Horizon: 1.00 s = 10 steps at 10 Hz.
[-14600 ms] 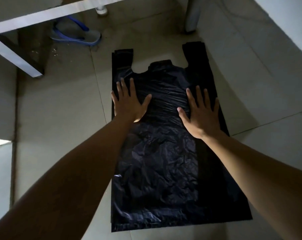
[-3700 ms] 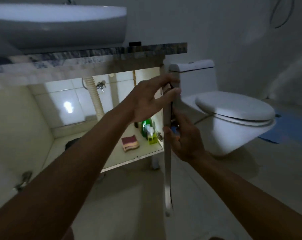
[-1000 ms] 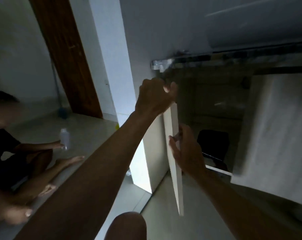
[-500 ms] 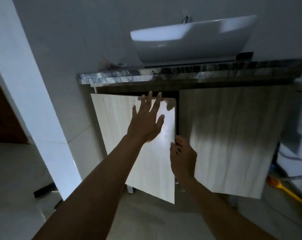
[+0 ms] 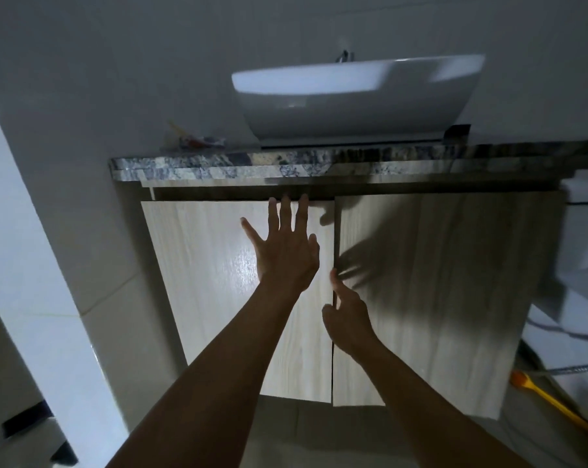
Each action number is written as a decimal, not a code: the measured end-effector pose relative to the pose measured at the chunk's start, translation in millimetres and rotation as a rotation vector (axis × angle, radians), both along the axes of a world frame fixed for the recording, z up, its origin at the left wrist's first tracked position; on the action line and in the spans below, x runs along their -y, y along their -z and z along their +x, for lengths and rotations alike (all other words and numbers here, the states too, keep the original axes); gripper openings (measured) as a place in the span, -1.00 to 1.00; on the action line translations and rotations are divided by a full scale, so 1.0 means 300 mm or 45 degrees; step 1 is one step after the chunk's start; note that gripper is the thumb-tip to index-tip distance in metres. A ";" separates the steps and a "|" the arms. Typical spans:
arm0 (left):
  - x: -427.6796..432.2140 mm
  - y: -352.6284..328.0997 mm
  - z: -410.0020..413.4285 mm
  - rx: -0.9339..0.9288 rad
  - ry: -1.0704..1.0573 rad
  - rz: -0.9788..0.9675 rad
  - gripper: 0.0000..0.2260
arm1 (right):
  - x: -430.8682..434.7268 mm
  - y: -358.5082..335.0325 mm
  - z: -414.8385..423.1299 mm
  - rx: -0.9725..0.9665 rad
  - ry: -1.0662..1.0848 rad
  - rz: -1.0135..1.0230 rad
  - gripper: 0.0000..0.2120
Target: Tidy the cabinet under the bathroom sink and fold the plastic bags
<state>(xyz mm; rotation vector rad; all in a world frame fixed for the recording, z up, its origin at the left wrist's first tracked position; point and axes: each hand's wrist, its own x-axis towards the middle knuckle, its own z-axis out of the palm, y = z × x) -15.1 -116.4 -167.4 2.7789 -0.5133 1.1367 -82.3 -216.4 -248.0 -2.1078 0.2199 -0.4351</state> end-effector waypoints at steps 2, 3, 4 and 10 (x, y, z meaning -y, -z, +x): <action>0.020 0.040 0.075 0.077 0.018 -0.080 -0.35 | 0.052 0.012 0.029 -0.195 -0.117 -0.456 -0.07; 0.037 0.050 0.100 0.105 -0.010 -0.075 -0.33 | 0.121 0.004 0.020 -0.241 -0.128 -0.693 -0.06; 0.050 0.058 0.122 0.115 -0.027 -0.100 -0.35 | 0.202 -0.028 0.003 -0.088 -0.061 -1.044 -0.06; -0.035 0.103 0.042 -0.477 0.237 0.073 -0.34 | 0.400 -0.209 -0.131 -0.051 -0.028 -1.243 -0.22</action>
